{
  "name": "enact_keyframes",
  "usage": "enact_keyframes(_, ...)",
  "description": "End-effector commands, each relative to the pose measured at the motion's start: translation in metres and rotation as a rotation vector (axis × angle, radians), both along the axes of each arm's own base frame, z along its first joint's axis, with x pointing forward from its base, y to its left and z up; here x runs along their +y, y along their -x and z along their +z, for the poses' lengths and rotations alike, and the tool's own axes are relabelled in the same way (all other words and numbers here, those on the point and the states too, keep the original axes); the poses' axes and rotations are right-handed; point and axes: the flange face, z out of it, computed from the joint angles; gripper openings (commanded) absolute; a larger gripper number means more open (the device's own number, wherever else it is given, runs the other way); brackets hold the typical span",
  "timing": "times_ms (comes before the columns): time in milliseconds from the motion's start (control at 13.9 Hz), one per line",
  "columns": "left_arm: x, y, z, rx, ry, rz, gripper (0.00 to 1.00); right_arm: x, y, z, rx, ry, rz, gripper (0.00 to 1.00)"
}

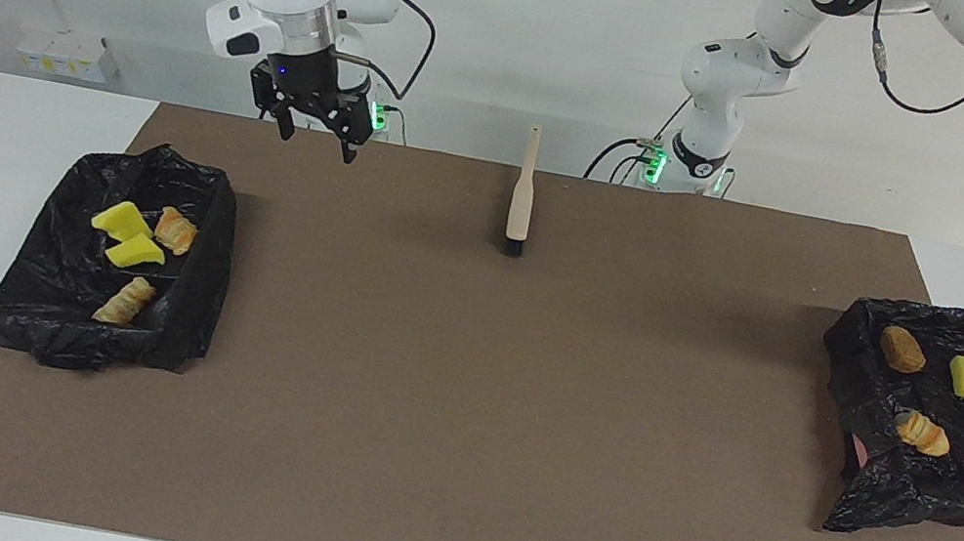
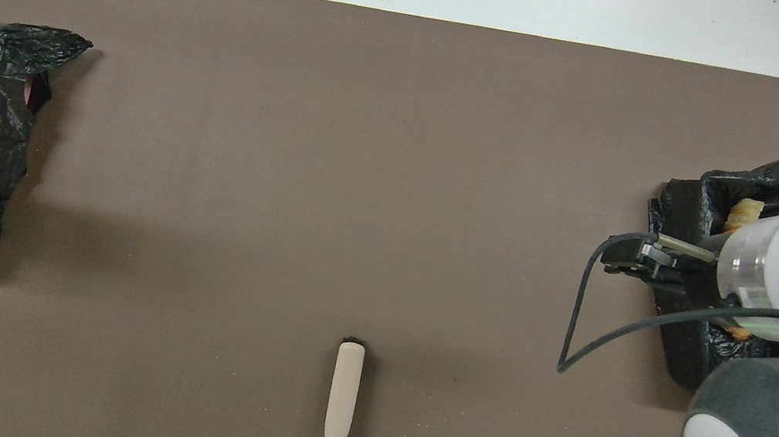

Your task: Sweep and dump trash in bin

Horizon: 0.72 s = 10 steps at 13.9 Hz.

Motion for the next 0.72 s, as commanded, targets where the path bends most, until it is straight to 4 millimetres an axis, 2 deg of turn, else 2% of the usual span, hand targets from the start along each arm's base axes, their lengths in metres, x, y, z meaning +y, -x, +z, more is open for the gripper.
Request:
enact_keyframes(0, -0.027, 0.005, -0.001, 0.001, 0.012, 0.044, 0.00, -0.008, -0.008, 0.021, -0.014, 0.082, 0.068, 1.00)
enact_keyframes(215, -0.041, 0.012, -0.017, -0.003, 0.218, 0.130, 0.00, -0.022, -0.011, 0.042, -0.032, 0.082, 0.052, 1.00)
enact_keyframes(359, -0.068, 0.013, -0.025, 0.019, 0.284, 0.139, 0.00, -0.024, -0.007, 0.042, -0.001, 0.093, 0.058, 1.00)
enact_keyframes(431, -0.075, 0.016, -0.031, 0.010, 0.349, 0.163, 0.00, -0.027, -0.005, 0.046, 0.009, 0.095, 0.057, 1.00)
enact_keyframes(502, -0.084, 0.018, -0.034, -0.012, 0.396, 0.182, 0.00, -0.028, -0.007, 0.056, -0.010, 0.087, 0.055, 1.00)
enact_keyframes(646, -0.110, 0.024, -0.046, -0.055, 0.463, 0.228, 0.00, -0.042, -0.017, 0.056, 0.015, 0.076, 0.032, 1.00)
